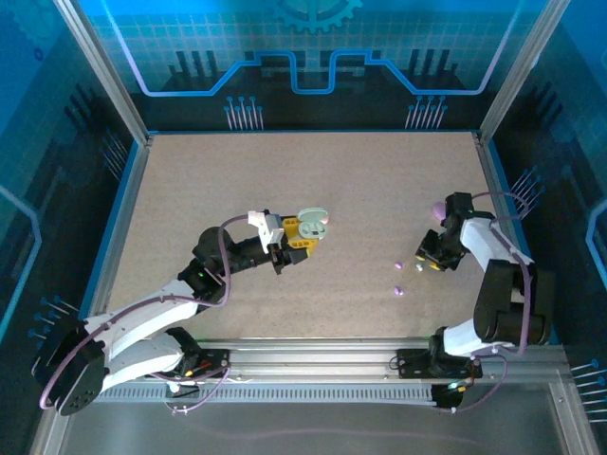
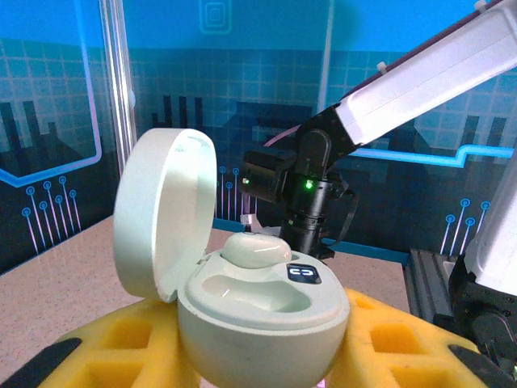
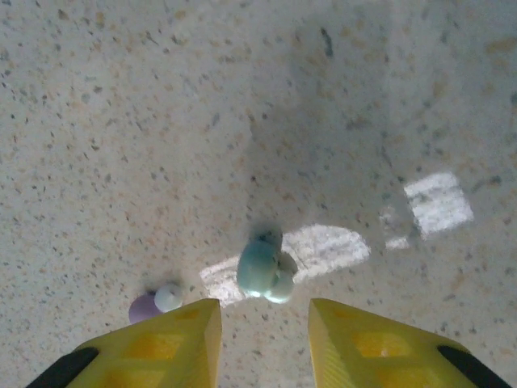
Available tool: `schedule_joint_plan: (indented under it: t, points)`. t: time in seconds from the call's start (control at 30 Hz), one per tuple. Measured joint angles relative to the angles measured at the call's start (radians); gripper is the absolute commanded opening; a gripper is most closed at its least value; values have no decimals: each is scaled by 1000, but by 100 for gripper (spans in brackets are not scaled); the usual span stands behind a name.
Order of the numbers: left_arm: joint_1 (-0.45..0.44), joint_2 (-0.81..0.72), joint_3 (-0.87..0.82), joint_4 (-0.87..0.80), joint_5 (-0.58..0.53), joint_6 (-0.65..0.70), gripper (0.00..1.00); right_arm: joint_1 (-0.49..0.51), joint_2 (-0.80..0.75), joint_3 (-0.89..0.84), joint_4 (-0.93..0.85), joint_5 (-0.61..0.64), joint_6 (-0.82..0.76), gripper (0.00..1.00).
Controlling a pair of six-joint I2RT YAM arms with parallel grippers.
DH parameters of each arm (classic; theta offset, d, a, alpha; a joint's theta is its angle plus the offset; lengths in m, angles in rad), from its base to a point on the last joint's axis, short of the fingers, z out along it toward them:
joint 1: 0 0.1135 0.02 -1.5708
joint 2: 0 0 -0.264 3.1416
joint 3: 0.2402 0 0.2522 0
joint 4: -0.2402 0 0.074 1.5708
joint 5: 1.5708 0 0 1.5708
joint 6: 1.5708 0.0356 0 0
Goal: Insert wireless bluetooth earbuds into charging case
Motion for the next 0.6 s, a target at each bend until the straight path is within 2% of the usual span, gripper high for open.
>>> schedule_joint_plan:
  t: [0.23, 0.6]
  points:
    - [0, 0, 0, 0, 0, -5, 26, 37, 102, 60, 3, 27, -37, 32]
    - [0, 0, 0, 0, 0, -5, 26, 57, 142, 64, 0, 79, -48, 30]
